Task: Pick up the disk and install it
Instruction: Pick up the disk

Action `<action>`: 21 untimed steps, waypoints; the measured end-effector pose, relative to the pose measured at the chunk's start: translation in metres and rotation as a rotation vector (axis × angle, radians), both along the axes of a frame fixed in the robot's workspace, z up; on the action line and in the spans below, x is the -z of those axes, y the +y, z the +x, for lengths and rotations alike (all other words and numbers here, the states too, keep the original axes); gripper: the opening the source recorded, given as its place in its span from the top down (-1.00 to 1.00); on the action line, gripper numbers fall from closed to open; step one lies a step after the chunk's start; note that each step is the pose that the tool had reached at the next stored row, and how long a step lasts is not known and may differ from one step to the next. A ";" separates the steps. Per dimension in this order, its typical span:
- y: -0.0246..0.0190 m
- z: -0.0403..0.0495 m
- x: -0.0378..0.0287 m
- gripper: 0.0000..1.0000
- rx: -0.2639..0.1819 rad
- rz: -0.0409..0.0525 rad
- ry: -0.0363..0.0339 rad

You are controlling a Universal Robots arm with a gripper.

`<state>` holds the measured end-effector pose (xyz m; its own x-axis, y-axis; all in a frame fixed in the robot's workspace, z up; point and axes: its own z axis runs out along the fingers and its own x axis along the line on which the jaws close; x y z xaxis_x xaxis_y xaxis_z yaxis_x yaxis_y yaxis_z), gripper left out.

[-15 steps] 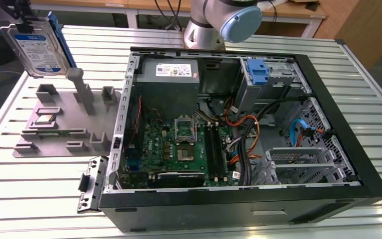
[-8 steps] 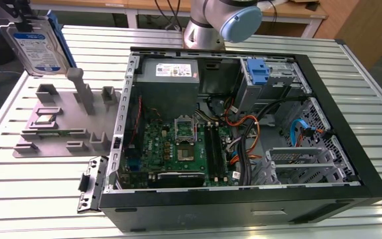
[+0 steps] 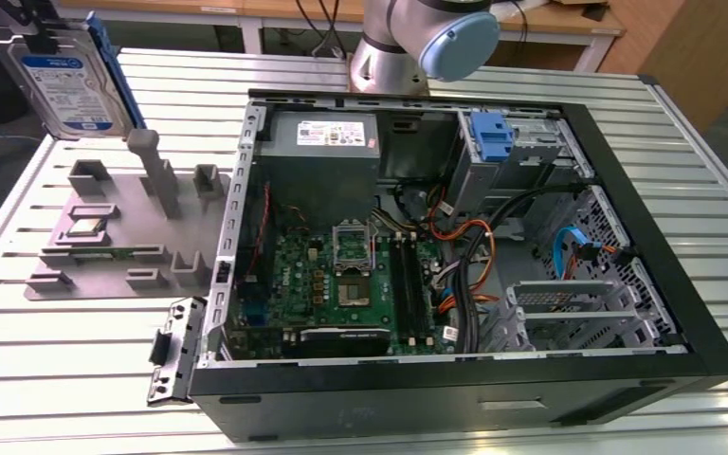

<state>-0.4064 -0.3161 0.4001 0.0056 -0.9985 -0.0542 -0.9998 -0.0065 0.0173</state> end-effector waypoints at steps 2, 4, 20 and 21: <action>0.0000 0.0000 -0.0005 0.31 0.000 -0.0002 0.0004; 0.0000 0.0000 -0.0008 0.31 0.000 -0.0002 0.0004; 0.0001 0.0116 -0.0007 0.31 0.000 -0.0001 0.0003; 0.0001 0.0116 -0.0007 0.31 0.000 -0.0002 0.0003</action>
<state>-0.3948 -0.3159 0.4008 0.0055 -0.9985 -0.0540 -0.9998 -0.0064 0.0176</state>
